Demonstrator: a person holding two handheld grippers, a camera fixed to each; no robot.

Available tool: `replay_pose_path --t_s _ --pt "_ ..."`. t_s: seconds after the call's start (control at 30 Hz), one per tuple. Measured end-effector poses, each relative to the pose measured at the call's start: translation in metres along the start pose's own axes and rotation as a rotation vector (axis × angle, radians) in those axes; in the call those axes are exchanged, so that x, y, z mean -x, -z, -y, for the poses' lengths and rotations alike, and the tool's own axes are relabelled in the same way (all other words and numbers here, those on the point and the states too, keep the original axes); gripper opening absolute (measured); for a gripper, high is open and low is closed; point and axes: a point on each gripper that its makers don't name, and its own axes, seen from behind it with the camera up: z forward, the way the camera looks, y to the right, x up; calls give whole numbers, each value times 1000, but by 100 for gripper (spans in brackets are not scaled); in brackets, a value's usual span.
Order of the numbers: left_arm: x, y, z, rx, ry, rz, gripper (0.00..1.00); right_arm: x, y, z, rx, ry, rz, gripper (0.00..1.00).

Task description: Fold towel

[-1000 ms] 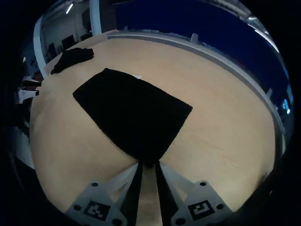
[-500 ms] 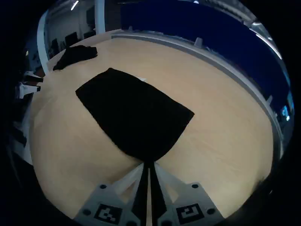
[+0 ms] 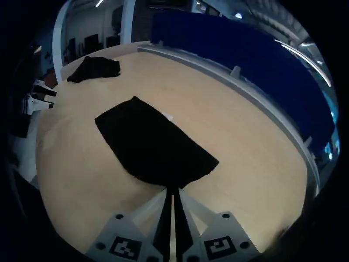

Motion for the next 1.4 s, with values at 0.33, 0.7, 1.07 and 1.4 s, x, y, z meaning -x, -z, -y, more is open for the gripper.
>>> replay_pose_path --t_s 0.33,0.7,1.07,1.4 --pt "-3 6 4 -1 32 -14 91 -61 7 8 -19 77 -69 3" --pt "-3 12 6 0 47 -30 90 -88 5 20 -41 117 -90 3" --pt "-3 24 19 -31 68 -52 90 -119 -18 55 -106 198 -99 3" --pt "4 37 31 -74 126 -68 90 -136 -71 116 -231 320 -54 3"
